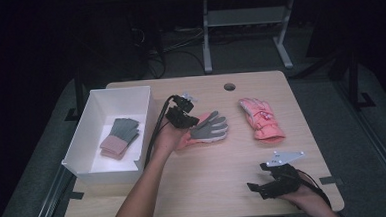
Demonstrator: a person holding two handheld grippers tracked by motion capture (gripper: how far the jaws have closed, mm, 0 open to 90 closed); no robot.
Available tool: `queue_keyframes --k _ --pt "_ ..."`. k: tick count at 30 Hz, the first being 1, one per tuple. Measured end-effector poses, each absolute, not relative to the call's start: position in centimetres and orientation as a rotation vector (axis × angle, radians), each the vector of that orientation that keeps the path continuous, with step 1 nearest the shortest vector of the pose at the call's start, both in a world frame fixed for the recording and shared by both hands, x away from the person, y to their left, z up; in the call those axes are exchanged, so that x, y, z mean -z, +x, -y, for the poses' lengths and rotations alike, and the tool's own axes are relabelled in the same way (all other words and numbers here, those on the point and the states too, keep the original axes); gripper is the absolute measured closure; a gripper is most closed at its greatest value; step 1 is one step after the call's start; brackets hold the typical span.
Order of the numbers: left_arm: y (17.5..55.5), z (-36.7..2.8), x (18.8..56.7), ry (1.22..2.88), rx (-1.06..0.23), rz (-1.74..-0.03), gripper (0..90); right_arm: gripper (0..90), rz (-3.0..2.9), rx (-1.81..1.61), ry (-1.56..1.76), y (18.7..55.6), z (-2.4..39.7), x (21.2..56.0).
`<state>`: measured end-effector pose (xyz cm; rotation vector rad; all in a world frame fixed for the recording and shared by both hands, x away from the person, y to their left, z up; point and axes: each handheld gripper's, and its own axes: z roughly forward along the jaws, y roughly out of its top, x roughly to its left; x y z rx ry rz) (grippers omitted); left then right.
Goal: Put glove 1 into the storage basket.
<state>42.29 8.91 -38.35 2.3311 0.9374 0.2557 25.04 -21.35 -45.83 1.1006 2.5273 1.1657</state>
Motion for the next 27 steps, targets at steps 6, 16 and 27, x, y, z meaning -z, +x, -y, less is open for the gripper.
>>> queue_keyframes --k 6,16,27 --pt "42.8 -8.8 40.4 2.327 -0.260 -0.981 89.8 13.3 -2.533 -1.164 1.095 25.0 21.4 45.9" --pt "43.1 -8.7 42.6 2.354 -0.207 -0.997 89.8 13.3 -2.534 -1.166 1.098 25.0 21.5 45.8" --pt "41.1 -8.0 42.7 2.378 -0.137 -0.901 89.8 13.3 -2.536 -1.160 1.094 25.0 21.4 45.9"
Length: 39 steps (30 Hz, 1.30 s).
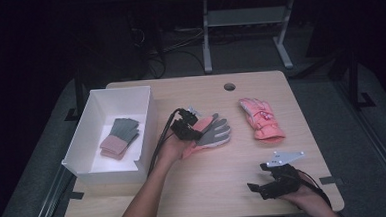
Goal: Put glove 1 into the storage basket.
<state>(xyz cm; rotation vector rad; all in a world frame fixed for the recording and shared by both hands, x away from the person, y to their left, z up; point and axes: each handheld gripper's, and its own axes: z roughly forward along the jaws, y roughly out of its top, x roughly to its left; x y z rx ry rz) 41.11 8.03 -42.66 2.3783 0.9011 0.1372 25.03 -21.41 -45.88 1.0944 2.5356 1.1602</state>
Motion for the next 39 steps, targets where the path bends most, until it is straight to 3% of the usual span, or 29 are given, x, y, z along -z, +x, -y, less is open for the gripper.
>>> queue_keyframes --k 28,39 --pt "33.7 -1.1 42.7 2.452 0.114 -0.529 89.8 13.3 -2.538 -1.159 1.094 25.1 21.4 45.9" --pt "32.8 -6.4 41.3 2.392 0.040 -0.624 89.8 13.3 -2.531 -1.158 1.095 24.9 21.6 45.9"
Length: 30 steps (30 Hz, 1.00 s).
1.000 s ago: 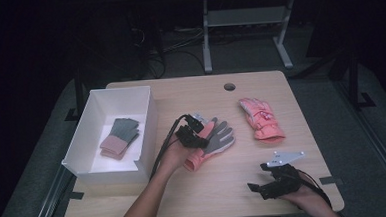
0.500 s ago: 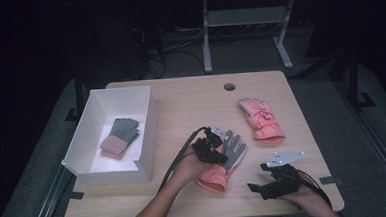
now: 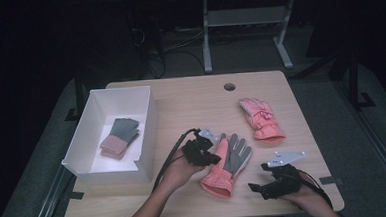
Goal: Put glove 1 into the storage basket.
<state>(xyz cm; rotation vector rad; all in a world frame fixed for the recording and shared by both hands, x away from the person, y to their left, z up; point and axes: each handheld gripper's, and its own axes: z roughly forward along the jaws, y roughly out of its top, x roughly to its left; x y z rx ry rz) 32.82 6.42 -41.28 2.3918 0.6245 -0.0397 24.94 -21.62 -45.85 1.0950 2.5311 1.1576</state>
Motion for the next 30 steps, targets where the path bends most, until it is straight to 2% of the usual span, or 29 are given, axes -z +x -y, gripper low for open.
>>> queue_keyframes --k 7,10,11,12,16,30 --pt "31.6 -10.2 42.7 2.385 0.050 -0.695 89.8 14.4 -2.556 -1.136 1.121 25.1 21.7 45.1" --pt "31.4 -10.5 43.0 2.365 0.077 -0.706 89.8 41.6 -2.529 -1.145 1.127 25.1 22.0 44.7" --pt "31.4 -10.5 43.0 2.366 0.075 -0.703 89.8 54.7 -2.520 -1.155 1.131 25.2 22.0 44.5" --pt "31.4 -10.5 43.0 2.365 0.078 -0.699 89.8 63.8 -2.517 -1.161 1.126 25.3 21.9 44.5" --pt "31.4 -10.0 43.3 2.367 0.099 -0.686 89.8 88.2 -2.526 -1.145 1.103 26.1 20.8 44.5" --pt "30.7 -8.9 44.1 2.397 0.125 -0.635 89.8 90.0 -2.525 -1.068 1.089 29.3 17.7 45.3"
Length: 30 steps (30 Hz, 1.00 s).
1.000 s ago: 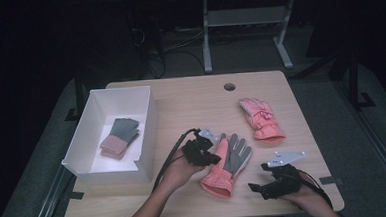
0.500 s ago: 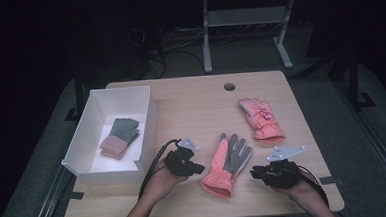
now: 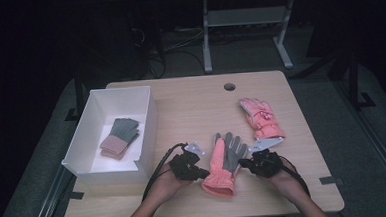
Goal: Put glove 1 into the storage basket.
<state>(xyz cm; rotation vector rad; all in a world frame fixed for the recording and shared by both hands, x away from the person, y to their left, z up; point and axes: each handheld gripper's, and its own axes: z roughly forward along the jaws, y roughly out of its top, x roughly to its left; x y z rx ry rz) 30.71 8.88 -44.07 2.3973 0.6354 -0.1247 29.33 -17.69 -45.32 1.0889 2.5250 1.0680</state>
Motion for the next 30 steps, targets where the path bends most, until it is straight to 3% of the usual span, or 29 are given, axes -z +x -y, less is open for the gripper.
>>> queue_keyframes --k 18,26,28,30 --pt "28.8 -4.4 45.0 2.417 0.173 -0.479 89.8 90.0 -2.521 -1.044 1.078 31.8 16.2 45.4" --pt "28.9 -5.7 44.4 2.407 0.129 -0.471 89.6 89.3 -2.500 -1.087 1.092 31.9 17.0 44.9" --pt "29.0 -6.6 44.0 2.391 0.116 -0.482 85.5 84.5 -2.507 -1.089 1.104 32.0 17.2 44.7" --pt "29.2 -7.5 43.8 2.371 0.101 -0.506 76.1 81.1 -2.516 -1.103 1.112 32.1 17.6 44.4"
